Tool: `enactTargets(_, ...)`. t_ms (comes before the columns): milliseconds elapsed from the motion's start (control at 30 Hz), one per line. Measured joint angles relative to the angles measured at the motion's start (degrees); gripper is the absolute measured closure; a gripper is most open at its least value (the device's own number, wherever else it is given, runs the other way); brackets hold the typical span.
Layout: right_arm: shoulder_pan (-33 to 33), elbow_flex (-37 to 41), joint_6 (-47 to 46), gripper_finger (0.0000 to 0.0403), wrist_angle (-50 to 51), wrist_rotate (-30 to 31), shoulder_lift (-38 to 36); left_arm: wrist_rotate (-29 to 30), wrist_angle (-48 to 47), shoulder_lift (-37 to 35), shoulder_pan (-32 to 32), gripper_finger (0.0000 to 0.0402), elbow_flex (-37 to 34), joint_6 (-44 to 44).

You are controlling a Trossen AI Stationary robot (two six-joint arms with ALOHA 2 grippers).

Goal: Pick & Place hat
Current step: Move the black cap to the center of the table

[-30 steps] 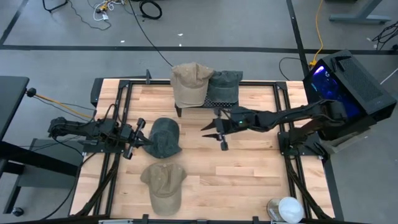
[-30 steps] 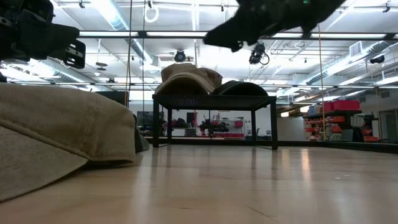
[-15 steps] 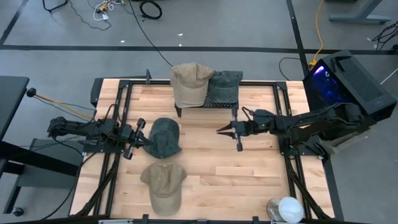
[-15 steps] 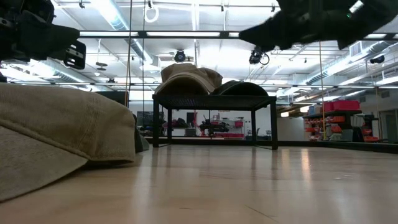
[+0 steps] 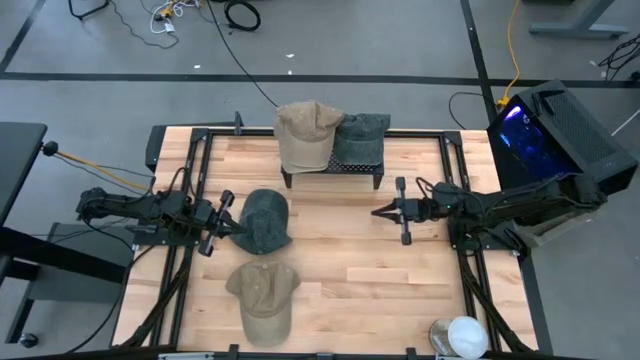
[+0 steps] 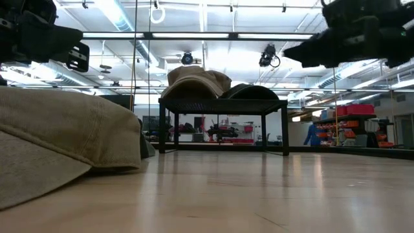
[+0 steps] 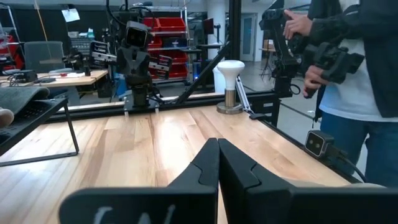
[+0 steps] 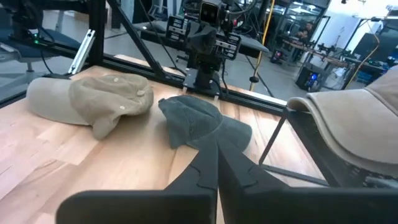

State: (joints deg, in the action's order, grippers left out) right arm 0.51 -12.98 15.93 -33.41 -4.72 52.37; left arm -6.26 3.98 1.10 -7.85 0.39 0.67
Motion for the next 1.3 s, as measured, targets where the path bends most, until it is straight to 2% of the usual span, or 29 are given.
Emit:
enactTargets(667,0.0,12.0,-0.4,0.0403,0.0,-0.3,-18.1,0.0,0.0,0.0,0.0,0.0399,0.0,0.0)
enactTargets(1300,0.0,12.1,-0.2,0.0403,22.5,-0.3,-34.2,0.0,0.0,0.0,0.0,0.0399,0.0,0.0)
